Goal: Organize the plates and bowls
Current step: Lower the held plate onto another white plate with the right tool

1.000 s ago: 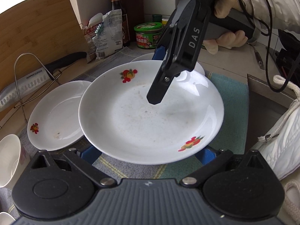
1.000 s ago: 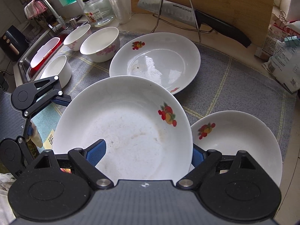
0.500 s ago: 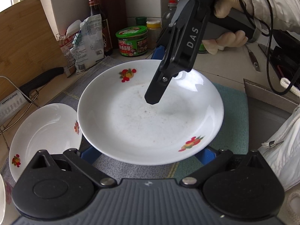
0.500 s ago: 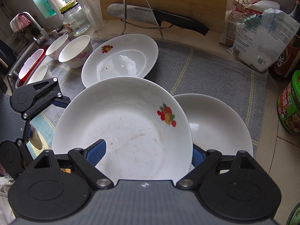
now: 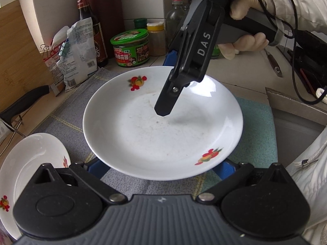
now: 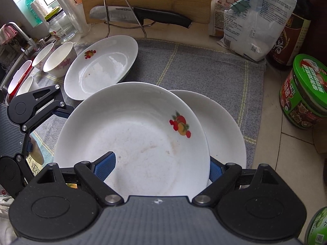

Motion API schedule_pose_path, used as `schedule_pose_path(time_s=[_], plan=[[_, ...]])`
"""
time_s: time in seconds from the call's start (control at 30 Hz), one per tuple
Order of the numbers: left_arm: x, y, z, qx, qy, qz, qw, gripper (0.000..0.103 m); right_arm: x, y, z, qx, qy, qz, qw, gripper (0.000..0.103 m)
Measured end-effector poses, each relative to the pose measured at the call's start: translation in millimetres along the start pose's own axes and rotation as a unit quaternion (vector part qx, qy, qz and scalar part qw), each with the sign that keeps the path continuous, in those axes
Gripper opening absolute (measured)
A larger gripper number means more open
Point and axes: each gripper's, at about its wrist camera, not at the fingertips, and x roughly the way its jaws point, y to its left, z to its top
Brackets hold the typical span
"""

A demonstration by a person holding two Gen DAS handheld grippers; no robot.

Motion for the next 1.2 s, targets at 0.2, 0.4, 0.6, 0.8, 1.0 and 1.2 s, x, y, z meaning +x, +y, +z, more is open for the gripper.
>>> schedule_pose_path(time_s=[0.2, 0.4, 0.6, 0.8, 1.0, 1.2], plan=[[11, 4, 3, 0.003, 0.001, -0.005, 1.0000, 0.102, 1, -11, 0, 0.008, 0.000, -0.005, 1.000, 0.094], [20, 7, 5, 0.002, 0.003, -0.013, 0.9999, 0.102, 7, -21, 0, 0.018, 0.003, -0.006, 1.000, 0.094], [23, 9, 7, 0.004, 0.007, -0.013, 0.9999, 0.102, 10, -26, 0, 0.022, 0.003, -0.005, 1.000, 0.094], [24, 11, 12, 0.006, 0.026, -0.017, 0.9995, 0.102, 15, -28, 0, 0.023, 0.008, -0.003, 1.000, 0.094], [26, 15, 16, -0.002, 0.050, -0.025, 0.9985, 0.102, 17, -31, 0, 0.028, 0.008, 0.001, 1.000, 0.094], [27, 16, 18, 0.001, 0.062, -0.023, 0.9978, 0.102, 16, -31, 0, 0.029, 0.008, 0.001, 1.000, 0.094]])
